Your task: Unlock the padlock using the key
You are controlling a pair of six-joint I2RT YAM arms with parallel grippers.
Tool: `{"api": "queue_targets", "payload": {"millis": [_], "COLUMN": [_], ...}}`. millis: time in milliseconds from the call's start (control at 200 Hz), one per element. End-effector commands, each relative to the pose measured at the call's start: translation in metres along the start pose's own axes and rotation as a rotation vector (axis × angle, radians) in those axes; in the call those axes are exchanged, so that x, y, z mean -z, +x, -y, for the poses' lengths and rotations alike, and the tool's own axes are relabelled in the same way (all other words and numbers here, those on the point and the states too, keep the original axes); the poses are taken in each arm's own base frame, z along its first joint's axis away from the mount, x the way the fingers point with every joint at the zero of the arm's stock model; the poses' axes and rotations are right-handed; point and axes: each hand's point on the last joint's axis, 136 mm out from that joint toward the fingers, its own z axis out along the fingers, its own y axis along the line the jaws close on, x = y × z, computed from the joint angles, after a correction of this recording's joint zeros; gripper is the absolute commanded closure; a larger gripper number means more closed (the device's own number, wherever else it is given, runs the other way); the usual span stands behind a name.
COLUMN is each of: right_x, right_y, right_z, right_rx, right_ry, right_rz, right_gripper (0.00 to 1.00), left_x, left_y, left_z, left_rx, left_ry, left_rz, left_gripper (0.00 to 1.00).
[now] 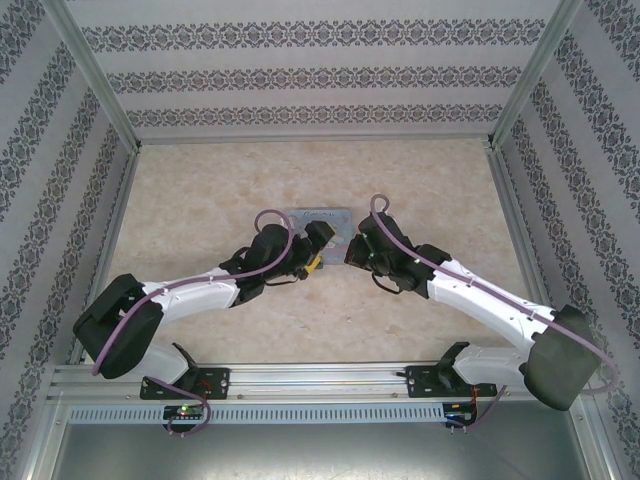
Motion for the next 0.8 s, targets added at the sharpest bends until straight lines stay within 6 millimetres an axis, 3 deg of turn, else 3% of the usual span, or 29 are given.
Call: {"api": "queue_targets", "payload": {"millis": [0,395,794], "right_x": [0.012,0.018,0.01], "right_y": [-0.024,-0.052,-0.046], "right_z": [-0.023,-0.057,-0.061], "right_rx": [-0.067,-0.144,-0.157], "right_ry": [-0.084,-0.178,-0.183], "right_rz": [0.072,0.152,0.151], "right_gripper": [1.0,1.0,1.0], "left_x": [0.0,-0.017,-0.032], "left_y": [-0.009,-0.011,-0.007], "left_z": [0.029,0.032,0.043], "left_rx": [0.169,0.388,0.481], "left_ry": [0.111,0.206,0.29], "left_rz": [0.034,0.054,0.04], "left_gripper": [0.05,0.27,0.42]}}
